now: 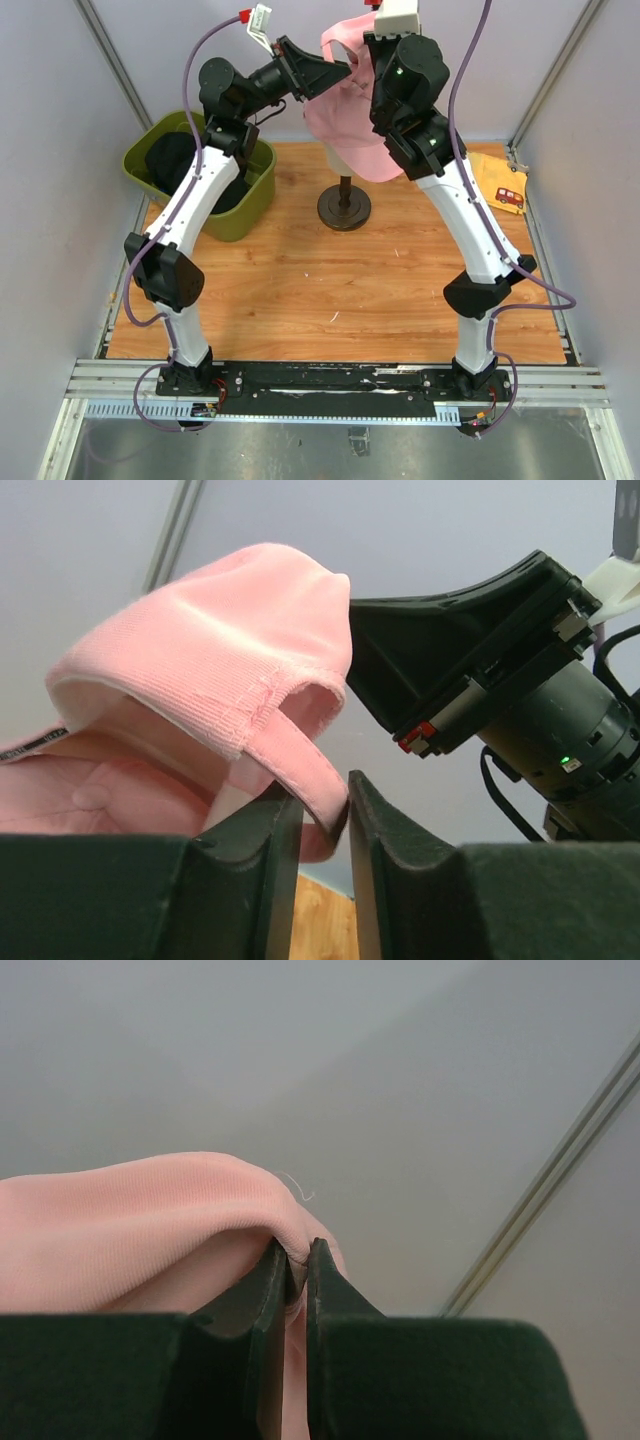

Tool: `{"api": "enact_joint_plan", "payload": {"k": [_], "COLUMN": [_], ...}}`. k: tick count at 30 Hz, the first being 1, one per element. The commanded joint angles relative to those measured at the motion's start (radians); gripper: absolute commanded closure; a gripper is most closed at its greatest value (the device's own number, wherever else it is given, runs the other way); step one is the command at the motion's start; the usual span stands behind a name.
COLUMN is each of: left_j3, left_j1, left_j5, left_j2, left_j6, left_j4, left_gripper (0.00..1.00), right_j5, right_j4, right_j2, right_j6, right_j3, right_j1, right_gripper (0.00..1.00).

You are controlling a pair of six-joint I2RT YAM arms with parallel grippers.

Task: Stack the hats
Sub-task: Stack the hat on the hat.

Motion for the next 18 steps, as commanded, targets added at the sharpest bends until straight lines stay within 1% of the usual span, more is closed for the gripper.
{"api": "enact_joint_plan", "payload": {"k": [1,5,8,13,18], "left_j3": [0.003,-0.022,-0.045,-0.137,-0.164], "left_j1": [-0.007,-0.001,0.021,0.063,0.082], "left_j5": [-0.044,-0.111,-0.157,-0.237,-0.256], "left_j2": [-0.023,-0.053,-0.067,-0.108,-0.115], "left_j6": [0.018,0.031,-0.022,-0.110,-0.156], "left_j4": [0.042,0.065,0.141,0.223,0.225], "left_gripper": [0.78,0.93,0.99,0.99,1.00], "right_j5": [-0.012,-0.009,-0.008,-0.013,-0.027], "right_j4": [0.020,0.024,0.023,0.011,-0.021], "right_j2": [-0.034,-0.051,-0.070,-0.098,-0.118], "right_j6": [0.010,0.001,-0.001,-0.003,0.011], "right_j3": [-0.019,-0.037,-0.058,-0.087,-0.115], "right_j1": [-0.015,-0.019,-0.024,-0.026,-0.026], "right_gripper": [0.99,0.99,1.00,1.00,0.99]}}
